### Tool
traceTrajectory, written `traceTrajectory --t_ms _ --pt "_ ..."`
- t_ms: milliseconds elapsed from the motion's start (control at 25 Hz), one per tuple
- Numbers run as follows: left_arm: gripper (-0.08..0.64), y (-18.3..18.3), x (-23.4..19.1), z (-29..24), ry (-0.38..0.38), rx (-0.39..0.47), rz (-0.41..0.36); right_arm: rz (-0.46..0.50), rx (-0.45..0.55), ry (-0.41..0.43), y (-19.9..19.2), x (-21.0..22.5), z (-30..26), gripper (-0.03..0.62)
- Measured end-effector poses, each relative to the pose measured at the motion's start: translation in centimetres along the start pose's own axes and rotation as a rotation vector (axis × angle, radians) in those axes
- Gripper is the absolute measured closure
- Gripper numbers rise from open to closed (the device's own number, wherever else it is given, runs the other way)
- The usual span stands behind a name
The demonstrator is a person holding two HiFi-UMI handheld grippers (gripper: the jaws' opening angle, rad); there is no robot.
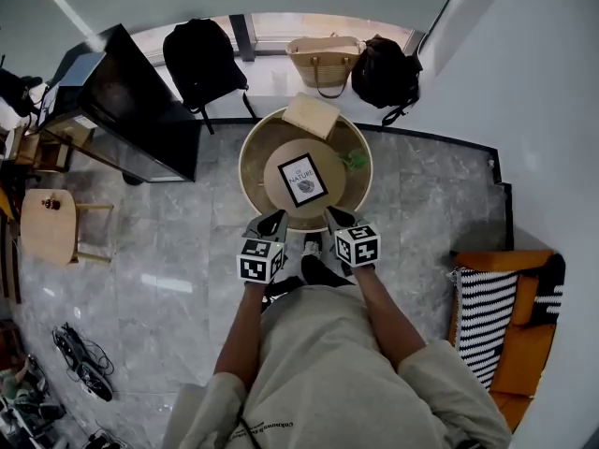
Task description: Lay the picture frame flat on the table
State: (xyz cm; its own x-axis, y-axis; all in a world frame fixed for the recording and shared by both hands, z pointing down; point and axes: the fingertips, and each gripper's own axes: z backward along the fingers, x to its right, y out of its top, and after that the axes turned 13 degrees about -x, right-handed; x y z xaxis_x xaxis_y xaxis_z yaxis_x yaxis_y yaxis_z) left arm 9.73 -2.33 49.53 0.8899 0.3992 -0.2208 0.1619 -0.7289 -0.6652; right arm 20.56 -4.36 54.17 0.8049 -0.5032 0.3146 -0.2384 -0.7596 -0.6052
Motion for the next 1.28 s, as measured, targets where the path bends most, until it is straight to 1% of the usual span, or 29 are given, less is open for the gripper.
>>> traceTrajectory --t_ms 360,520,800,1040,1280 --pt "0.535 -0.3 -0.5 0.0 0.008 -0.013 0.028 -0.012 0.004 -0.001 -0.3 0.3 0.1 0.56" --pt "0.536 -0.5 -0.8 0.3 0.008 -0.015 0.041 0.011 -0.001 -0.007 -0.3 -0.2 0.3 0.56" --pt "0.537 -0.9 -0.5 0.5 0.007 -0.011 0.04 0.026 0.007 -0.01 -0.5 -0.6 0.5 0.56" --pt "0.537 -1.0 -0.5 1.0 -0.004 0.004 0.073 0.03 0.023 -0.006 -0.7 -1.0 1.0 0.56" --pt "0.535 -1.6 0.6 1.2 -0.015 -0.003 0.057 0.026 0.036 -0.02 -1.3 -0.9 1.7 0.56"
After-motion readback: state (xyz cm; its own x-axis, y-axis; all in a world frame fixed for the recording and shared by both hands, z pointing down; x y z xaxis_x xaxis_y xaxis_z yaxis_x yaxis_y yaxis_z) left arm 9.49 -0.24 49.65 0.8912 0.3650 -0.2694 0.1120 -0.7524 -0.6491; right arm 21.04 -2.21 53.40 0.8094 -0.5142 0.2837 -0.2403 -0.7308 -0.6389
